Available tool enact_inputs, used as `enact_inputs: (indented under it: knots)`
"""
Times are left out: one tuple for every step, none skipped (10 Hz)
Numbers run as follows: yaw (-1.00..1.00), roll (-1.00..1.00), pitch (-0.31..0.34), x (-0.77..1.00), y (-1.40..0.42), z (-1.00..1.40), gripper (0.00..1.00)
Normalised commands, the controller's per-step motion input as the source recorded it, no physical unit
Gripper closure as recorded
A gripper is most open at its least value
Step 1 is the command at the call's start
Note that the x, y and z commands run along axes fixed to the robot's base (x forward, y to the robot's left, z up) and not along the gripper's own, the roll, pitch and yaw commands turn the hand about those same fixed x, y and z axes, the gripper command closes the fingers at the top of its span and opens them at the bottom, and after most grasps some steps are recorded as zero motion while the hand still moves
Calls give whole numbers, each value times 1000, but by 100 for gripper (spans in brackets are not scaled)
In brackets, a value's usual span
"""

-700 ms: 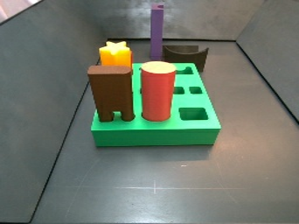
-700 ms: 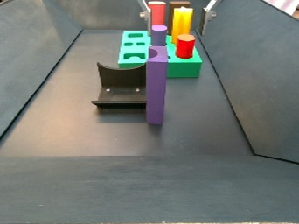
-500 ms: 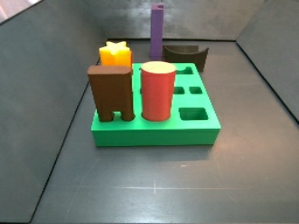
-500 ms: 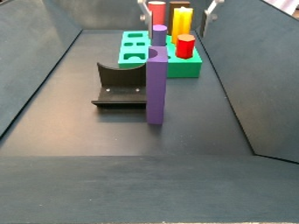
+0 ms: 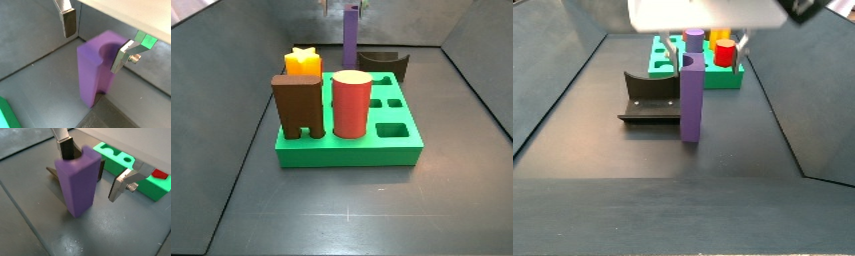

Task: Pick up the arch object. Move up. Rotate the arch object. Move to above the board. Insert the arch object.
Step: Pick up the arch object, then move up.

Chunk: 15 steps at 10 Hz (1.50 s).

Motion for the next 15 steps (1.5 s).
enact_inputs:
  knots:
    - [-109, -149, -99, -131, 9, -834, 0]
    - [0, -94, -106, 0, 0, -71, 0]
    - [0, 0, 0, 0, 0, 0, 0]
    - [0, 0, 0, 0, 0, 0, 100]
    - [0, 0, 0, 0, 0, 0, 100]
    - [0, 0, 0, 0, 0, 0, 100]
    - [0, 0, 0, 0, 0, 0, 100]
    - [0, 0, 0, 0, 0, 0, 100]
    - [0, 0, 0, 0, 0, 0, 100]
    - [0, 0, 0, 0, 0, 0, 100]
    - [0, 0, 0, 0, 0, 0, 100]
    - [0, 0, 0, 0, 0, 0, 100]
    - [0, 0, 0, 0, 0, 0, 100]
    - [0, 0, 0, 0, 0, 0, 100]
    - [0, 0, 0, 0, 0, 833, 100]
